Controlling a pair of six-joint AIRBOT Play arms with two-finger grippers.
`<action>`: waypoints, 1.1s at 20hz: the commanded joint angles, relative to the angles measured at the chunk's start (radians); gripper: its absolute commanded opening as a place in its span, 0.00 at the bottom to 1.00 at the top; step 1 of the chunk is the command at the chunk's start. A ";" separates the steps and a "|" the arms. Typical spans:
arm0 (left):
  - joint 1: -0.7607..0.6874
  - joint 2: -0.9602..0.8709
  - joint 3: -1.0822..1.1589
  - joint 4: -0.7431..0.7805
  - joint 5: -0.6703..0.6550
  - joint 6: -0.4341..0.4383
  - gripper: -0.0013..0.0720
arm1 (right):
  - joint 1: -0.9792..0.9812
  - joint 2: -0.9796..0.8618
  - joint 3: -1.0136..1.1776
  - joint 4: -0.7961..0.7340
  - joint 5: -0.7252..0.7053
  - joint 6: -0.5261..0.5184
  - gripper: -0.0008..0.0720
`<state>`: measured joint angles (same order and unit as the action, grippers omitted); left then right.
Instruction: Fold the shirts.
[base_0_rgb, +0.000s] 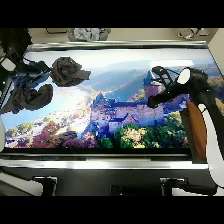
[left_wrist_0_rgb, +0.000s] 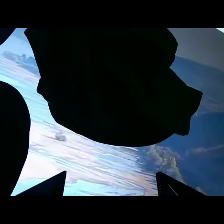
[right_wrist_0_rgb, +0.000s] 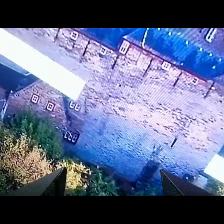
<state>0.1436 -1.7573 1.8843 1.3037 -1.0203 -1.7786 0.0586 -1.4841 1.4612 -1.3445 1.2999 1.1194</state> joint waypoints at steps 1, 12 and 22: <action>0.056 -0.191 0.211 -0.068 -0.047 -0.087 0.99 | 0.001 -0.001 0.000 0.002 -0.025 0.003 0.94; 0.015 -0.431 0.164 -0.291 0.169 -0.083 0.99 | 0.001 -0.005 -0.001 0.018 -0.047 0.004 0.94; 0.007 -0.463 0.164 -0.382 0.288 -0.084 0.78 | 0.001 -0.005 -0.018 0.075 -0.047 0.030 0.94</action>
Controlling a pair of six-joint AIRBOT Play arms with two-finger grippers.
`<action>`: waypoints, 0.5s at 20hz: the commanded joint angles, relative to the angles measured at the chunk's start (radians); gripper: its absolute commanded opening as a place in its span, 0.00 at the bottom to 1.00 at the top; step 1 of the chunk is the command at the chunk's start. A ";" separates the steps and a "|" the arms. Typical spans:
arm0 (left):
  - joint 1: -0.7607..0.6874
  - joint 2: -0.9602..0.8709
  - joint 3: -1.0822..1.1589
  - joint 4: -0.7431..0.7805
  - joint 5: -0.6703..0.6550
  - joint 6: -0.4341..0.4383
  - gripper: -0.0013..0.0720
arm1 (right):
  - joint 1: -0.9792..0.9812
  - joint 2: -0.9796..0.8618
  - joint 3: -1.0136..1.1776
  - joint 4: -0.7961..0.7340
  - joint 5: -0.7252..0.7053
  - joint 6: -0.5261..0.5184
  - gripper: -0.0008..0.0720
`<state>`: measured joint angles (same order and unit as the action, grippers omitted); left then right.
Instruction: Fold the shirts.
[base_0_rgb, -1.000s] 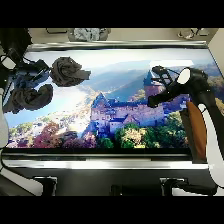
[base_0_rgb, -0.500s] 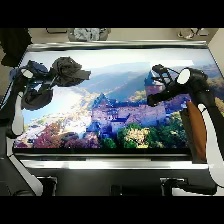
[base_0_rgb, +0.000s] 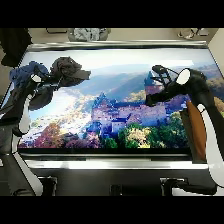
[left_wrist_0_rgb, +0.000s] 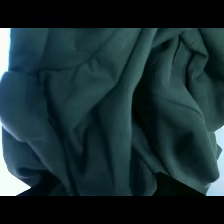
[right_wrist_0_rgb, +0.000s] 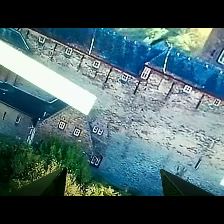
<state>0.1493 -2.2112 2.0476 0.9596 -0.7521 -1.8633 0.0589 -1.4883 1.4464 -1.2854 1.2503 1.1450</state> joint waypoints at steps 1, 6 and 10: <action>0.001 -0.011 0.001 -0.044 0.020 0.000 0.52 | 0.001 0.000 -0.003 0.019 0.003 0.004 0.94; 0.014 0.051 0.001 -0.175 -0.006 0.161 0.06 | 0.001 0.003 -0.002 -0.075 0.003 -0.029 0.94; 0.012 0.366 0.001 -0.296 -0.002 0.589 0.06 | 0.001 0.081 0.044 -0.320 0.001 -0.034 0.94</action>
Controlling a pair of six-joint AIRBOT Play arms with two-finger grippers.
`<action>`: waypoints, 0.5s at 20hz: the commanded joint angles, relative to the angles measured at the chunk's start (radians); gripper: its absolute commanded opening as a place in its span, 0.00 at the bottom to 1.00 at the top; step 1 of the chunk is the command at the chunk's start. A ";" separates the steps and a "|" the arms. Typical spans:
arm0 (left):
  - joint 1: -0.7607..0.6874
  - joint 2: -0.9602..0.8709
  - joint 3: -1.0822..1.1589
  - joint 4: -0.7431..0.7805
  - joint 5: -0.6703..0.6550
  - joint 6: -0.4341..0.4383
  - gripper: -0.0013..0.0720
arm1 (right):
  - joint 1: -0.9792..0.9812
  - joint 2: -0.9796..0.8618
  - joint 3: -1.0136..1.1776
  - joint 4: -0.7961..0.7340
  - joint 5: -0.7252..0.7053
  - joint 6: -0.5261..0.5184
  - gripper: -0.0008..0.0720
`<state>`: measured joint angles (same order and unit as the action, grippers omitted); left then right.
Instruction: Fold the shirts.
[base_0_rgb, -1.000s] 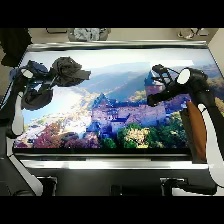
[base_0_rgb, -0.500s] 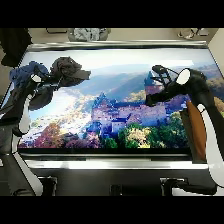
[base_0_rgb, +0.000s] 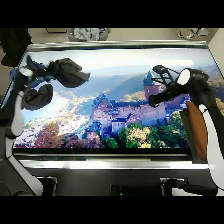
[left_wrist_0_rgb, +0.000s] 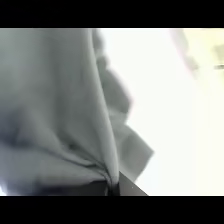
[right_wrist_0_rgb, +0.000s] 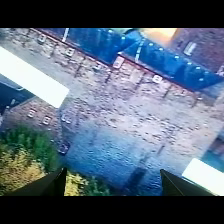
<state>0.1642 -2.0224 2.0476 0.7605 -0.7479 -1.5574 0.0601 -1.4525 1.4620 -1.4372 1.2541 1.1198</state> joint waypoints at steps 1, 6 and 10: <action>-0.012 0.274 0.001 -0.096 -0.025 0.345 0.06 | -0.001 0.080 0.054 -0.220 -0.008 -0.009 0.94; -0.136 0.695 -0.026 -0.095 -0.121 0.422 0.06 | 0.000 0.336 0.137 -0.293 -0.083 -0.007 0.94; -0.330 0.864 -0.124 -0.078 -0.194 0.421 0.06 | 0.000 0.552 0.137 -0.293 -0.021 -0.005 0.94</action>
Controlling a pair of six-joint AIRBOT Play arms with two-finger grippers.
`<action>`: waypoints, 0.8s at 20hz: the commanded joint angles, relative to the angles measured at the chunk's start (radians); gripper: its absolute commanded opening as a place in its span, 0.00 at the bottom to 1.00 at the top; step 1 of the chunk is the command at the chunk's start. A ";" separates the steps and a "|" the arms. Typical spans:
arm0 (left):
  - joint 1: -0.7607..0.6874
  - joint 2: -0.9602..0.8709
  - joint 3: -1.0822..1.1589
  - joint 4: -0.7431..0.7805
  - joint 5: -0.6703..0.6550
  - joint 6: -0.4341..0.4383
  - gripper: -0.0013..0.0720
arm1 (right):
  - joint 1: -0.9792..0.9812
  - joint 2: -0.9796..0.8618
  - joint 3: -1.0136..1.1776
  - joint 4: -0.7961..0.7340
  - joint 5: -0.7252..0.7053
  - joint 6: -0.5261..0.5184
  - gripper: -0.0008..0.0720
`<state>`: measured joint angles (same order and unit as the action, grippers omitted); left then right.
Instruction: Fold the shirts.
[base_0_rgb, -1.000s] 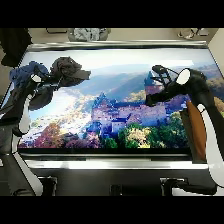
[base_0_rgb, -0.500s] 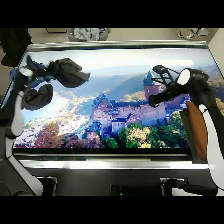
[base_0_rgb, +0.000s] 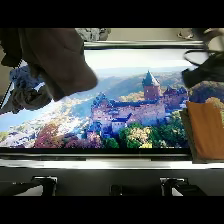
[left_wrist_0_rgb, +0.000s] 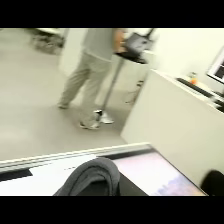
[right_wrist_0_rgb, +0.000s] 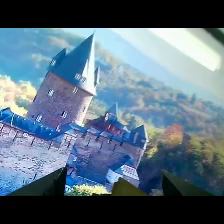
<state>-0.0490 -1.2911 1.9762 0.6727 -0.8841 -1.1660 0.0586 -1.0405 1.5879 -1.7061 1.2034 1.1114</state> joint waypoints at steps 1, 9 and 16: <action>-0.176 0.146 -0.082 0.044 -0.072 0.029 0.06 | 0.001 0.181 0.011 -0.024 0.059 0.003 0.94; -0.592 -0.084 -0.529 0.139 -0.099 -0.051 0.06 | 0.001 0.291 0.009 -0.023 0.314 0.030 0.94; -0.588 -0.290 -0.386 0.154 -0.450 -0.137 0.99 | 0.001 0.158 0.006 -0.016 0.363 0.029 0.94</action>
<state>-0.6918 -1.5475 1.5097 0.7761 -1.1625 -1.2778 0.0589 -0.8268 1.5951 -1.7283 1.5181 1.1397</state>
